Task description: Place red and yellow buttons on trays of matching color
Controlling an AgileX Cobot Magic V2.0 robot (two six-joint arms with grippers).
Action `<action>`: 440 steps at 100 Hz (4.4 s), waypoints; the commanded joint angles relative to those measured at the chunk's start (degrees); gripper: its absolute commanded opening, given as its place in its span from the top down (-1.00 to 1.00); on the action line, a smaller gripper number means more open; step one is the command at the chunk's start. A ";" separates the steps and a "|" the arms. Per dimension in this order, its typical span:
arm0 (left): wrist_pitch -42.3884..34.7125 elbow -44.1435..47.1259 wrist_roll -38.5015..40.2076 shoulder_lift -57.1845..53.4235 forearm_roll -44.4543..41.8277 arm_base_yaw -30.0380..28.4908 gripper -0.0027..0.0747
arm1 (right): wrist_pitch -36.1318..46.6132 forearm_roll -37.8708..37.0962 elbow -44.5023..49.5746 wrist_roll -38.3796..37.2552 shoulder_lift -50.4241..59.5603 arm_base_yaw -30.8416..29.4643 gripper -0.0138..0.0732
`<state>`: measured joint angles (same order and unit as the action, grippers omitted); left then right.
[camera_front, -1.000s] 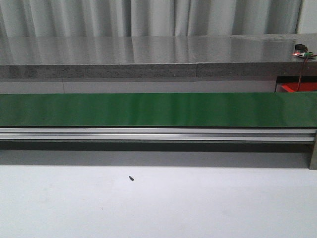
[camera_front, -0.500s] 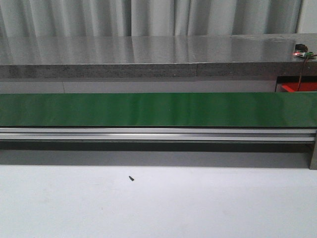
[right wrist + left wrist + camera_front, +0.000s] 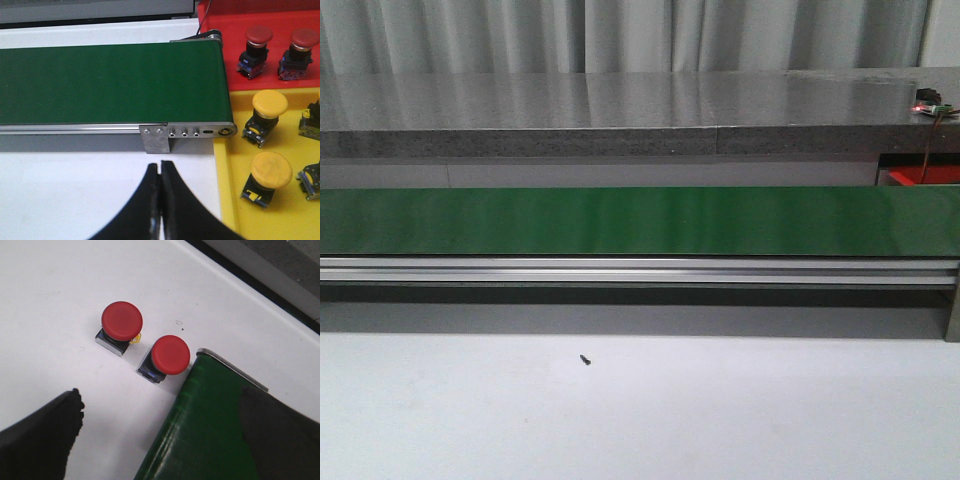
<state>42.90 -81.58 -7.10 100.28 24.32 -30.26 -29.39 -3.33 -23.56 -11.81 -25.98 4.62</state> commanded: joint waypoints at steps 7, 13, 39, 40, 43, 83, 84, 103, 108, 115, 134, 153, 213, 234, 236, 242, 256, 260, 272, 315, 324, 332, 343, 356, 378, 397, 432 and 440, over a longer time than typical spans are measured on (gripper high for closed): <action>-1.22 -6.40 5.07 3.45 0.30 -0.13 -0.67 | 4.38 -0.40 -1.44 0.38 -0.04 0.11 0.96; -1.64 -7.83 6.53 5.31 0.30 -0.13 -0.67 | 4.38 -0.40 -1.44 0.38 -0.04 0.11 0.96; -1.91 -13.83 10.76 12.81 0.69 -0.13 -0.67 | 4.38 -0.40 -1.44 0.38 -0.04 0.11 0.96; -1.91 -14.08 11.12 13.05 0.69 -0.13 -0.67 | 4.38 -0.40 -1.44 0.38 -0.04 0.11 0.96; -2.10 -14.51 11.27 13.80 0.69 -0.13 -0.67 | 4.38 -0.40 -1.44 0.38 -0.04 0.11 0.96; -6.83 -15.44 12.68 18.47 3.03 -0.13 -0.67 | 4.64 -0.40 -0.98 0.38 -0.04 0.11 0.96; -6.98 -15.44 12.68 18.65 3.03 -0.13 -0.67 | 4.64 -0.40 -0.97 0.38 -0.04 0.11 0.96; -8.85 -15.44 12.68 20.56 4.56 -0.13 -0.67 | 4.89 -0.40 -0.76 0.38 -0.04 0.11 0.96; -8.84 -15.44 12.68 21.07 4.68 -0.13 -0.67 | 4.89 -0.40 -0.76 0.38 -0.04 0.11 0.96; -8.73 -15.44 12.68 21.74 5.54 -0.13 -0.66 | 4.94 -0.40 -0.76 0.38 -0.04 0.11 0.96; -9.94 -15.57 12.68 22.19 5.84 -0.13 -0.33 | 5.00 -0.40 -0.76 0.38 -0.04 0.11 0.96; -10.15 -15.84 12.68 22.19 5.96 -0.13 0.20 | 5.00 -0.40 -0.76 0.38 -0.04 0.11 0.96; -5.45 -16.70 10.53 13.32 1.93 -1.97 0.42 | 5.05 -0.40 -0.76 0.38 -0.04 0.11 0.96; 2.90 -16.70 2.92 8.94 -0.85 -2.39 0.42 | 5.27 -0.40 -0.76 0.38 -0.04 0.11 0.96; 3.48 -16.70 2.39 8.50 -1.00 -2.39 0.42 | 5.27 -0.40 -0.76 0.38 -0.04 0.11 0.96; 5.91 -16.70 -0.24 7.45 -1.00 -2.39 0.42 | 5.27 -0.40 -0.76 0.38 -0.04 0.11 0.96; 10.52 -16.70 -5.25 4.81 -1.00 -2.02 0.42 | 5.33 -0.40 -0.76 0.38 -0.04 0.11 0.96; 11.70 -16.70 -7.24 4.18 -1.00 -1.49 0.42 | 5.33 -0.40 -0.76 0.38 -0.04 0.11 0.96; 13.73 -16.70 -9.60 3.30 -1.00 0.84 0.42 | 5.45 -0.40 -0.76 0.38 -0.04 0.11 0.96; 11.89 -9.43 -10.88 3.31 -4.88 11.27 0.42 | 5.62 -0.40 -0.76 0.38 -0.04 0.11 0.96; 10.40 -6.64 -10.88 3.31 -4.88 12.05 0.42 | 5.67 -0.40 -0.76 0.38 -0.04 0.11 0.96; 9.44 -4.89 -10.88 3.31 -4.98 12.49 0.42 | 5.67 -0.40 -0.76 0.38 -0.04 0.11 0.96; 8.65 -3.62 -10.88 3.31 -4.98 12.58 0.41 | 5.67 -0.40 -0.76 0.38 -0.04 0.11 0.96; 9.49 -3.62 -12.01 3.42 -4.40 12.58 0.16 | 5.67 -0.40 -0.76 0.38 -0.04 0.11 0.96; 11.26 -3.62 -12.13 3.04 -1.23 12.58 -0.63 | 5.67 -0.40 -0.76 0.38 -0.04 0.11 0.96; 9.99 -3.62 -17.36 -0.53 6.49 12.58 -0.62 | 5.67 -0.40 -0.76 0.38 -0.04 0.11 0.96; 2.25 -3.62 -12.68 -4.96 4.55 9.14 -0.58 | 5.67 -0.40 -0.76 0.38 -0.04 0.11 0.96; 0.99 -3.62 -8.68 -4.44 1.08 8.16 -0.58 | 5.67 -0.40 -0.76 0.38 -0.04 0.11 0.96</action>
<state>47.70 -83.77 -20.29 98.10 26.85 -20.95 -27.94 -3.33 -22.89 -11.81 -25.98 4.62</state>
